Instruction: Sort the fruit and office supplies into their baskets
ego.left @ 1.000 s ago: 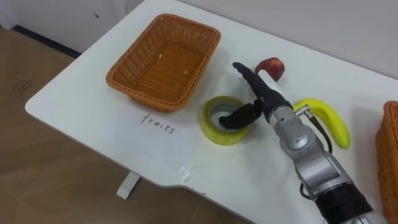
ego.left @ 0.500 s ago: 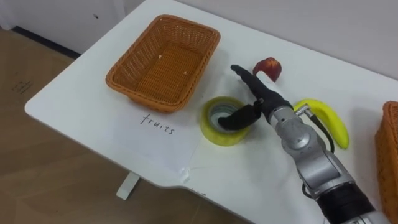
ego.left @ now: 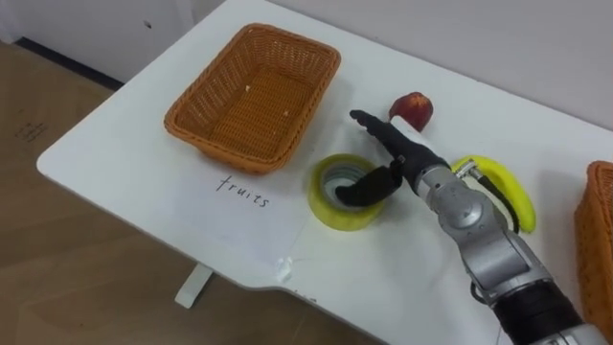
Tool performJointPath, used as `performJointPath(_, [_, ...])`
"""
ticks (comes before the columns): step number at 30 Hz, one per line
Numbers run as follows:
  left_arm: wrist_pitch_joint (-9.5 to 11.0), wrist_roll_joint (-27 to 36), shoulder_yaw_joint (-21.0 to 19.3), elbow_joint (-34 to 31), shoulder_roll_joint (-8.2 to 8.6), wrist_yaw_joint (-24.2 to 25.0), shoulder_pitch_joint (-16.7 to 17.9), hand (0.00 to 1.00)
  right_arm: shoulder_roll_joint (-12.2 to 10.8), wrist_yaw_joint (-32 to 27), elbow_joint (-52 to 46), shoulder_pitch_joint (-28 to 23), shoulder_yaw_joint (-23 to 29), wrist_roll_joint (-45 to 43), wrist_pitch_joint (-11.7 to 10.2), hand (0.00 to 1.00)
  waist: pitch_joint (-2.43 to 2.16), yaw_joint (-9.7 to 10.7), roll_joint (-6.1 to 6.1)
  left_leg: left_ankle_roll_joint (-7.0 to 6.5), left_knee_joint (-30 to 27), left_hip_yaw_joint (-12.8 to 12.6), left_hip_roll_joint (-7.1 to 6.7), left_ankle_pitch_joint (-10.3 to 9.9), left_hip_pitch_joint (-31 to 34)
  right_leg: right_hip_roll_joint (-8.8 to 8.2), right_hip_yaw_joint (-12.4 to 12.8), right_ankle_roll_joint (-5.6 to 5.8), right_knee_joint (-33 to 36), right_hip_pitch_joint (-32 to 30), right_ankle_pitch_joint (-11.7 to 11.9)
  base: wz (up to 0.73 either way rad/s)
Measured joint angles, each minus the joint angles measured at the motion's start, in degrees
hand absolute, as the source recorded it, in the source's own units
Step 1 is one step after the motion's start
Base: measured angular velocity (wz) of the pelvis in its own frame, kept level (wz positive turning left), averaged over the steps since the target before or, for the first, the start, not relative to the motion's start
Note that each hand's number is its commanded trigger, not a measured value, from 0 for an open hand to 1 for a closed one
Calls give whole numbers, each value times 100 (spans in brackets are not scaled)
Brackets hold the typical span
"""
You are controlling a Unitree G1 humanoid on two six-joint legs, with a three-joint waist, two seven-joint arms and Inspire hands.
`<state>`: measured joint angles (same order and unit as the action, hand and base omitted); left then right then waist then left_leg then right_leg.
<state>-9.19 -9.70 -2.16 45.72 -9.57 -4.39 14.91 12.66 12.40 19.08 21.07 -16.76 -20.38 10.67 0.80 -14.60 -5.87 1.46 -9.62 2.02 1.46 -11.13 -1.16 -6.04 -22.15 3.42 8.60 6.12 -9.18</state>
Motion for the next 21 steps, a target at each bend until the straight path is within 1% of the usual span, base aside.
performJointPath(3, [-23,0,-46,0,1,6,-15,0,2,268,-3,66,2,-36,46,0,8,-17,-23,0,-1,-8,1,0,0,0,1,0,-2,-13,0,0])
performJointPath(7, [-47,-1,-107,1,14,66,-48,0,1,560,-10,129,1,-211,82,0,4,-17,-36,0,-2,-14,1,0,-2,0,2,0,-2,-17,0,0])
performJointPath(13, [-53,2,-123,2,13,126,-132,0,8,834,-86,151,7,-403,156,0,0,-39,-43,0,-2,-22,2,0,-9,0,8,0,-3,-20,0,0])
performJointPath(16, [-54,18,-116,55,8,130,-200,0,79,964,-115,152,5,-511,198,0,8,-161,-61,0,-2,-20,4,0,-46,1,9,0,-4,-15,0,-5])
performJointPath(17, [-54,19,-116,57,4,129,-201,0,90,984,-115,151,5,-523,200,0,5,-163,-69,0,-2,-18,4,0,-48,1,7,0,-4,-15,0,0])
performJointPath(18, [-54,20,-118,67,-6,123,-208,0,100,1024,-117,152,4,-571,201,10,8,-165,-86,0,-1,-15,4,0,-49,1,9,0,-4,-14,0,3])
performJointPath(19, [-54,20,-122,90,-19,114,-222,0,99,1059,-130,152,3,-660,202,58,13,-170,-104,0,-1,-13,4,0,-47,2,11,0,-4,-5,0,0])
performJointPath(20, [-54,20,-123,101,-23,112,-228,0,101,1085,-142,152,3,-691,205,100,13,-171,-115,0,-1,-13,4,0,-44,2,11,0,-4,2,0,0])
performJointPath(21, [-54,19,-123,104,-30,111,-231,0,101,1124,-150,152,3,-720,211,100,15,-176,-130,0,-1,-13,3,0,-43,2,11,0,-4,7,0,0])
